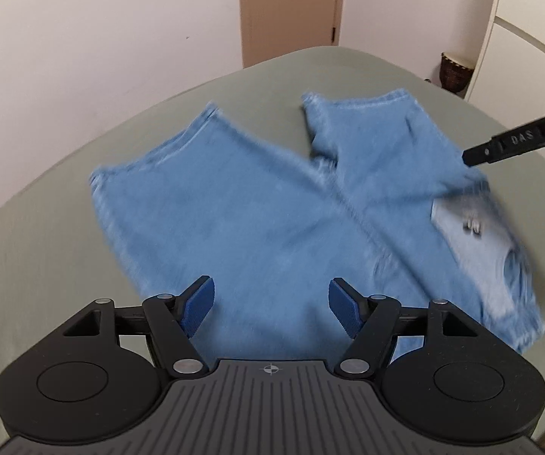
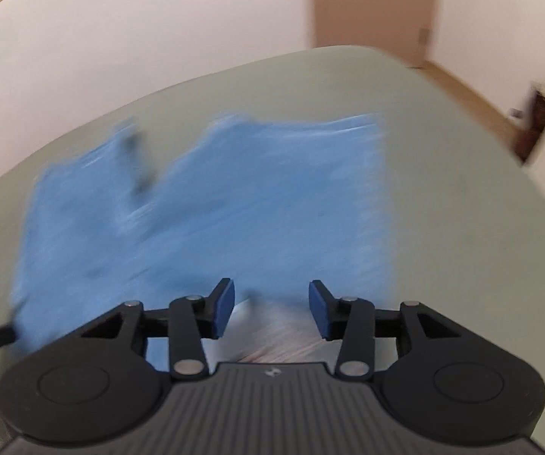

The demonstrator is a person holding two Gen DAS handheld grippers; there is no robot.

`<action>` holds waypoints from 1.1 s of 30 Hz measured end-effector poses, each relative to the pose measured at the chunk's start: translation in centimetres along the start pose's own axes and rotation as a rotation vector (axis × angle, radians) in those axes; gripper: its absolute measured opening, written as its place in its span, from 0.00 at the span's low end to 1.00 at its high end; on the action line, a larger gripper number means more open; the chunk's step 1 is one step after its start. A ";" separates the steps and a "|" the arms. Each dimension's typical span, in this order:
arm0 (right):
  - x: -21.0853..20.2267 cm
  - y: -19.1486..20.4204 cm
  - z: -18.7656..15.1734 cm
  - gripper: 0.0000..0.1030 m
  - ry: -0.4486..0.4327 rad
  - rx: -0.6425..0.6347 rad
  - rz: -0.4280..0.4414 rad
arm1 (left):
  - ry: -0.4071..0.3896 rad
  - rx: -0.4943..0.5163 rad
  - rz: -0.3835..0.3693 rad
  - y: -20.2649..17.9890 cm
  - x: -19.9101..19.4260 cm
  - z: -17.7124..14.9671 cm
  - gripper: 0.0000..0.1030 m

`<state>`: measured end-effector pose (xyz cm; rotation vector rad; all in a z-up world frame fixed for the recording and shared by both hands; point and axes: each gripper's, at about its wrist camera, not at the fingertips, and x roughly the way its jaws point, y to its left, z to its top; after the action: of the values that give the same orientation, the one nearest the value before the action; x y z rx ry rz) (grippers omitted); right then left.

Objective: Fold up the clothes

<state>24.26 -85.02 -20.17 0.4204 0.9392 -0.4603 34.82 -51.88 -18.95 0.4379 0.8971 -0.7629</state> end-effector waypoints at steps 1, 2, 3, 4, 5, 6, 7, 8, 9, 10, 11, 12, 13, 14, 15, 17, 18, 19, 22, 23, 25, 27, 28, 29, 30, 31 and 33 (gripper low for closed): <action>0.6 -1.3 0.9 0.45 0.001 0.036 0.001 | -0.003 0.013 -0.004 -0.3 0.3 1.0 0.64; 1.2 -2.6 1.7 0.45 0.003 0.072 0.002 | -0.009 0.029 -0.010 -0.6 0.4 1.8 0.64; 1.9 -3.1 2.2 0.45 0.007 0.085 0.007 | -0.017 0.047 -0.017 -0.9 0.3 2.5 0.64; 2.6 -3.6 2.7 0.45 0.011 0.097 0.013 | -0.026 0.066 -0.026 -1.1 0.2 3.2 0.64; 3.2 -4.1 3.1 0.45 0.016 0.110 0.018 | -0.034 0.084 -0.036 -1.4 0.1 3.9 0.65; 3.9 -4.6 3.6 0.45 0.020 0.122 0.024 | -0.041 0.096 -0.046 -1.7 0.2 4.5 0.65; 4.6 -5.1 4.1 0.45 0.024 0.134 0.030 | -0.044 0.098 -0.051 -1.9 0.2 4.8 0.65; 5.3 -5.5 4.5 0.45 0.028 0.147 0.035 | -0.045 0.101 -0.057 -2.1 0.3 5.0 0.65; 6.2 -5.6 5.0 0.45 0.029 0.146 0.025 | -0.046 0.108 -0.064 -2.3 0.6 5.2 0.65; 6.9 -5.5 5.4 0.45 0.029 0.139 0.019 | -0.048 0.118 -0.067 -2.5 0.9 5.3 0.65; 7.5 -5.5 5.8 0.45 0.028 0.132 0.013 | -0.048 0.126 -0.069 -2.8 1.3 5.4 0.65; 8.1 -5.6 6.2 0.45 0.028 0.137 0.007 | -0.047 0.130 -0.068 -2.9 1.5 5.5 0.65; 8.6 -5.7 6.6 0.45 0.028 0.143 0.002 | -0.045 0.130 -0.064 -2.9 1.8 5.5 0.65; 9.2 -5.9 7.0 0.45 0.028 0.148 -0.003 | -0.043 0.129 -0.058 -3.0 2.4 5.6 0.65; 9.7 -5.9 7.2 0.43 0.029 0.150 0.000 | -0.040 0.127 -0.054 -3.1 2.8 5.6 0.65; 11.2 -5.3 7.8 0.36 0.042 0.141 0.007 | -0.020 0.103 -0.060 -3.0 4.0 5.5 0.65; 11.4 -4.8 7.9 0.28 0.044 0.121 0.004 | -0.017 0.100 -0.062 -2.9 4.2 5.5 0.65; 11.5 -4.3 8.0 0.20 0.045 0.100 0.001 | -0.013 0.100 -0.063 -2.9 4.3 5.6 0.65; 11.1 -3.2 8.5 0.05 0.031 0.043 -0.033 | -0.006 0.099 -0.059 -2.9 4.8 5.5 0.65; 10.8 -3.1 8.7 0.04 0.018 0.027 -0.053 | -0.005 0.095 -0.060 -2.8 4.9 5.4 0.65; 10.6 -3.5 9.0 0.04 0.010 0.035 -0.071 | -0.004 0.083 -0.065 -2.6 4.9 5.4 0.65; 11.3 -3.7 8.5 0.06 0.020 0.043 -0.087 | -0.004 0.080 -0.066 -2.6 5.0 5.2 0.65; 11.6 -3.9 8.3 0.07 0.025 0.047 -0.094 | -0.001 0.080 -0.066 -2.5 5.0 5.0 0.65; 11.9 -4.0 8.1 0.11 0.031 0.051 -0.102 | 0.004 0.080 -0.066 -2.4 5.0 4.7 0.65; 12.0 -3.8 7.9 0.15 0.026 0.045 -0.109 | 0.009 0.081 -0.066 -2.3 4.9 4.5 0.65; 11.8 -3.4 7.7 0.19 0.012 0.034 -0.122 | 0.011 0.081 -0.065 -2.2 4.8 4.4 0.65; 10.9 -3.2 7.8 0.38 -0.009 0.032 -0.129 | 0.009 0.080 -0.064 -1.9 4.7 4.3 0.65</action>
<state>33.26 -93.88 -25.74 0.3880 0.9550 -0.5951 37.55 -57.78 -20.47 0.4852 0.8945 -0.8581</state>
